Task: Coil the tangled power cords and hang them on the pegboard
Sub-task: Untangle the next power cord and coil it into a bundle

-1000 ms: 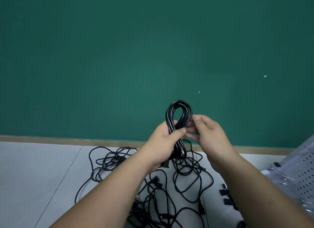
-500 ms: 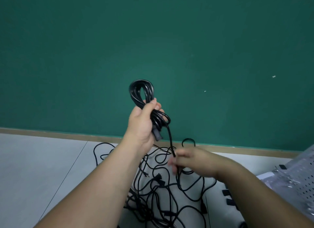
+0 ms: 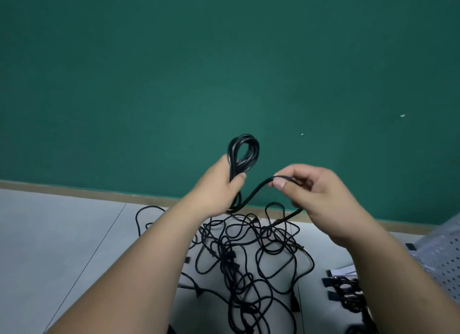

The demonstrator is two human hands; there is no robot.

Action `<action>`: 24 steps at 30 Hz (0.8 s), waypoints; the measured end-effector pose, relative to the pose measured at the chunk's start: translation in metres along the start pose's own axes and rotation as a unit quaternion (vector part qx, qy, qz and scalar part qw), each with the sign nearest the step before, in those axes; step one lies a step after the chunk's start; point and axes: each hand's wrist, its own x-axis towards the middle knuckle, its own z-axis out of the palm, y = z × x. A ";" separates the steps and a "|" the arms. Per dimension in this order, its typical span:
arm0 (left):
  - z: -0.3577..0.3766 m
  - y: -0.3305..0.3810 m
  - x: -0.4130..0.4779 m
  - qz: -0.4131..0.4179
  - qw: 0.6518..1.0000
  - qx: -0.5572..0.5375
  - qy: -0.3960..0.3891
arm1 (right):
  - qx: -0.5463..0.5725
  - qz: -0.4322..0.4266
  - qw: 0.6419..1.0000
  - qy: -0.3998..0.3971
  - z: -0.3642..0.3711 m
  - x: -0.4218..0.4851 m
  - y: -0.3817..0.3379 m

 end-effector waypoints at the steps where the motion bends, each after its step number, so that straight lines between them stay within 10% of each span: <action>1: 0.003 0.005 -0.001 0.013 1.000 -0.016 -0.015 | -0.008 -0.011 0.999 0.033 0.000 0.001 -0.002; 9: 0.007 0.023 -0.009 -0.040 0.969 -0.236 -0.059 | -0.113 0.001 0.984 0.135 -0.022 0.006 0.004; 19: 0.017 0.028 -0.018 -0.046 0.972 -0.198 -0.121 | -0.217 -0.110 0.962 0.127 -0.011 0.014 0.012; 24: 0.026 0.045 -0.027 -0.147 0.920 -0.329 -0.151 | -0.278 -0.148 0.932 0.179 -0.003 0.013 0.013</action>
